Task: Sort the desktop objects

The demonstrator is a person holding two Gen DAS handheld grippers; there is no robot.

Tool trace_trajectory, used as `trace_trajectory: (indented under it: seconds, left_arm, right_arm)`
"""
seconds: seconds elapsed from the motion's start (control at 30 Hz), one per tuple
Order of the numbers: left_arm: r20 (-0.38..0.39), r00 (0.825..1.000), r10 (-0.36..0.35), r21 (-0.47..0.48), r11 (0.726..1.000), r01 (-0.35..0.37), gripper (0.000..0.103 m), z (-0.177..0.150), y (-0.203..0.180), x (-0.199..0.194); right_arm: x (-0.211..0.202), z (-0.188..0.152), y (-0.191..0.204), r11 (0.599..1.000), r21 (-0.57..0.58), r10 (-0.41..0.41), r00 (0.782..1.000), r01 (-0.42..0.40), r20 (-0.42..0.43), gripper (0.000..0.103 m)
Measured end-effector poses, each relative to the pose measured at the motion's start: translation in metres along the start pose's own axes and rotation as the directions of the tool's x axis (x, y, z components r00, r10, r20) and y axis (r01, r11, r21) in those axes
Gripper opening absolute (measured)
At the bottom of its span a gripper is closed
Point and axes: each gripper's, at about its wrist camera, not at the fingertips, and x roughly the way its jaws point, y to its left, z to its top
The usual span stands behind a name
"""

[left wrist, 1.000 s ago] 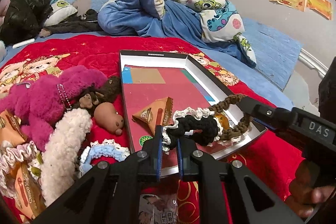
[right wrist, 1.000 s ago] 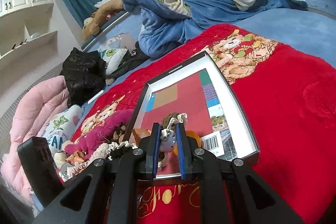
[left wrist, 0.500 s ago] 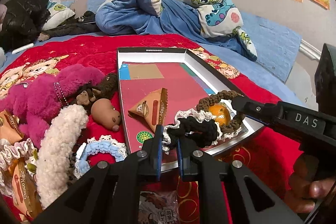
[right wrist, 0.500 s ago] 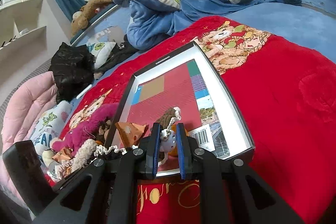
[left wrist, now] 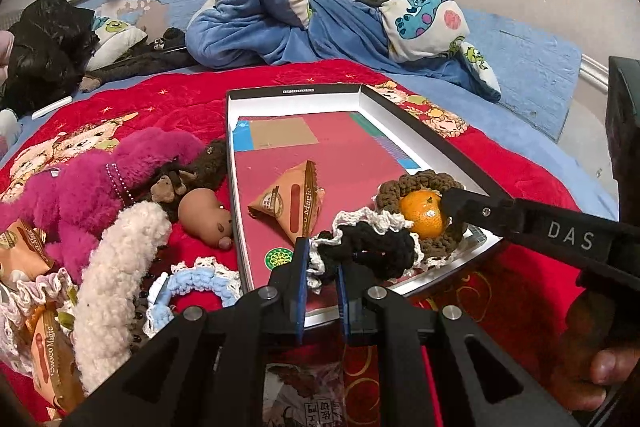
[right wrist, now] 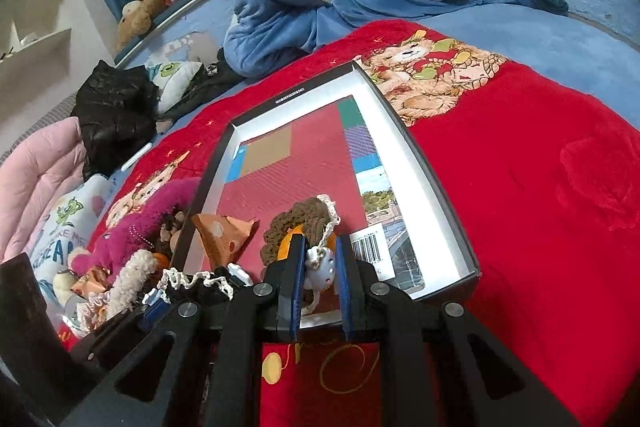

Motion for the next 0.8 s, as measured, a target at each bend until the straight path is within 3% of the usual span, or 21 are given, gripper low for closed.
trace_trajectory:
  seconds: [0.3, 0.37, 0.43, 0.47, 0.57, 0.6, 0.63, 0.67, 0.7, 0.8]
  left_arm:
    - [-0.003, 1.0, 0.006, 0.002, 1.0, -0.006, 0.015, -0.001, -0.001, 0.0]
    - [-0.002, 1.0, 0.009, 0.003, 1.0, -0.009, 0.016, -0.002, -0.002, 0.001]
    - [-0.002, 1.0, 0.017, 0.003, 1.0, -0.017, 0.018, -0.002, -0.002, 0.001]
    - [-0.001, 1.0, 0.018, 0.003, 1.0, -0.018, 0.019, -0.002, -0.002, 0.001]
    - [0.011, 1.0, -0.005, 0.025, 1.0, 0.005, 0.046, -0.003, -0.007, -0.002]
    - [0.02, 1.0, -0.001, 0.031, 1.0, 0.001, 0.067, -0.002, -0.008, -0.003]
    - [0.028, 0.999, -0.028, 0.048, 0.998, 0.027, 0.082, -0.003, -0.012, -0.005]
    - [0.034, 0.998, -0.044, 0.062, 0.997, 0.042, 0.089, -0.004, -0.014, -0.007]
    - [0.038, 0.997, -0.063, 0.089, 0.994, 0.059, 0.1, -0.004, -0.019, -0.009]
    - [0.035, 0.999, 0.0, 0.159, 0.987, -0.005, 0.103, -0.008, -0.034, -0.007]
  right_arm:
    - [0.0, -0.001, 0.003, 1.0, 0.001, 0.005, 1.0, -0.005, -0.004, 0.019]
    - [0.0, -0.001, 0.006, 1.0, -0.015, 0.005, 1.0, -0.005, -0.005, 0.024]
    - [-0.003, -0.002, 0.01, 0.999, -0.037, -0.005, 1.0, 0.005, 0.014, 0.051]
    - [-0.004, -0.002, 0.012, 0.999, -0.05, -0.01, 1.0, 0.011, 0.022, 0.055]
    - [-0.005, -0.003, 0.015, 0.998, -0.063, -0.019, 0.999, 0.021, 0.026, 0.061]
    - [-0.005, -0.003, 0.015, 0.998, -0.062, -0.016, 1.0, 0.017, 0.027, 0.064]
    - [-0.005, -0.002, 0.015, 0.998, -0.061, -0.016, 0.999, 0.017, 0.029, 0.07]
    - [-0.006, -0.002, 0.015, 0.998, -0.062, -0.013, 0.999, 0.016, 0.035, 0.075]
    - [-0.008, -0.002, 0.016, 0.998, -0.065, -0.016, 0.999, 0.019, 0.044, 0.087]
    - [-0.011, -0.001, 0.018, 0.997, -0.076, -0.021, 0.998, 0.026, 0.06, 0.102]
